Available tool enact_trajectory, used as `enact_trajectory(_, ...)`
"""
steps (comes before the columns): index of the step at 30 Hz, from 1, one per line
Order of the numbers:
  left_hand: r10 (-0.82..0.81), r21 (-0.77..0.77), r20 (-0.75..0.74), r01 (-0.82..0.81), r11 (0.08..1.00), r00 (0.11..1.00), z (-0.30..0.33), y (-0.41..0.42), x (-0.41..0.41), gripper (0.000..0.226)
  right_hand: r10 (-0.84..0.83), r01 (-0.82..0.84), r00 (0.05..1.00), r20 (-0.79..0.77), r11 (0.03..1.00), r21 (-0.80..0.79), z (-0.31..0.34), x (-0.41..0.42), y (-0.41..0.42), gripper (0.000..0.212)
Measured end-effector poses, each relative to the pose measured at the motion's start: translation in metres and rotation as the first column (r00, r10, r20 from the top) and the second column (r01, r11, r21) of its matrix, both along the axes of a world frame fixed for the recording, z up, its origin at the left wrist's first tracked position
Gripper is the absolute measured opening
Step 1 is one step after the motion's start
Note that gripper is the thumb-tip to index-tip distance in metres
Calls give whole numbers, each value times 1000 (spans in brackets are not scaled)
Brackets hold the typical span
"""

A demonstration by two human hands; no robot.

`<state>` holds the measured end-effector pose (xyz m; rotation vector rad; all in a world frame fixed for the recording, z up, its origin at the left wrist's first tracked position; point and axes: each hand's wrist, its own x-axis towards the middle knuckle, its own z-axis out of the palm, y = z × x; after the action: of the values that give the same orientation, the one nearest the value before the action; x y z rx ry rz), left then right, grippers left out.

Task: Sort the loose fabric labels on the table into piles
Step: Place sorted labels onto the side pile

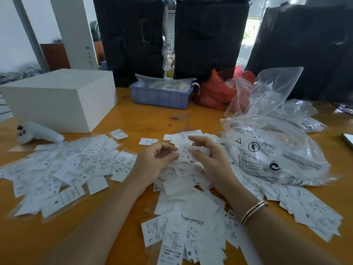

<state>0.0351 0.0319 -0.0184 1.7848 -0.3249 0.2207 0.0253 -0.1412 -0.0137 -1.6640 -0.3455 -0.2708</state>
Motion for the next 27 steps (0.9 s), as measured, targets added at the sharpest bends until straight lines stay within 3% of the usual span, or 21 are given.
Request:
enact_trajectory(7,-1,-22,-19,0,1000,1000,0,-2,-1,12,9,-9,1000,15,1000,-9,-1,2,1,39)
enact_trajectory(11,20,-59,-47,-23,998,999,1,-1,0,10,29,-22,999,46,990,-136,0,-2,3,43)
enact_trajectory(16,-28,84,-8,28,996,1000,0,-2,-4,8,58,-38,997,59,954,-298,-1,-5,8,55)
enact_trajectory(19,15,69,-26,-13,998,1000,1,-1,-3,7,50,-37,997,61,980,-196,-4,-4,10,55)
enact_trajectory(22,97,-31,-71,-99,995,993,3,1,-2,8,-29,27,999,-28,998,-55,-2,1,5,42)
enact_trajectory(27,26,-5,-74,-26,1000,997,3,-2,-4,11,-75,70,997,-27,986,-153,-3,3,5,26)
